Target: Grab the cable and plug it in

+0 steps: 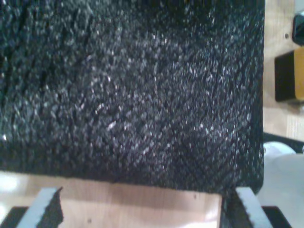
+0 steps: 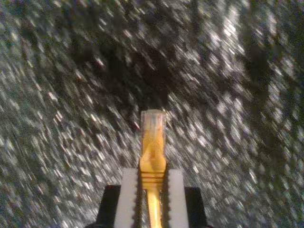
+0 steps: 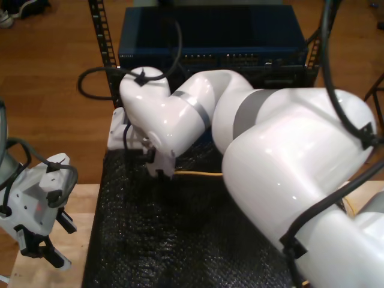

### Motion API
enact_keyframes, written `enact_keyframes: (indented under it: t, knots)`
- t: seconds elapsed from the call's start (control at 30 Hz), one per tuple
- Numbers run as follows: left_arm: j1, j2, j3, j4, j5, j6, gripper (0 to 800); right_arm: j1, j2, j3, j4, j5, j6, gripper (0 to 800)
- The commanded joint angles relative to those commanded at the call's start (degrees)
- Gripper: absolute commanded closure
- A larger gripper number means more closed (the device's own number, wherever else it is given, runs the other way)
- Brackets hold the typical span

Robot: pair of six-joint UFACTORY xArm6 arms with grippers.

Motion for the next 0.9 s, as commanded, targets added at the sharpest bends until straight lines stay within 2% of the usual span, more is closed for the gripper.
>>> enact_keyframes:
  t: [0.1,0.2,0.47,0.73,0.9]
  knots:
    - [-0.09,0.0,-0.09,-2.02,0.26,0.44,1,-1.49,-2.9,1.85,0.79,0.18,-1.67,793]
    - [-0.26,0.09,-1.23,-3.78,0.26,1.76,1,-2.81,-5.45,3.6,3.78,0.26,-4.84,793]
    - [-0.97,1.67,-2.46,-10.02,2.02,2.11,1,-7.12,-10.81,5.63,17.32,6.86,-14.51,793]
    - [-3.52,4.31,-3.6,-17.14,2.11,2.02,0,-9.76,-18.64,11.25,21.45,9.67,-17.14,793]
    - [-6.07,5.19,-3.69,-18.64,2.02,2.11,0,-11.25,-23.65,15.12,25.41,10.2,-20.66,793]
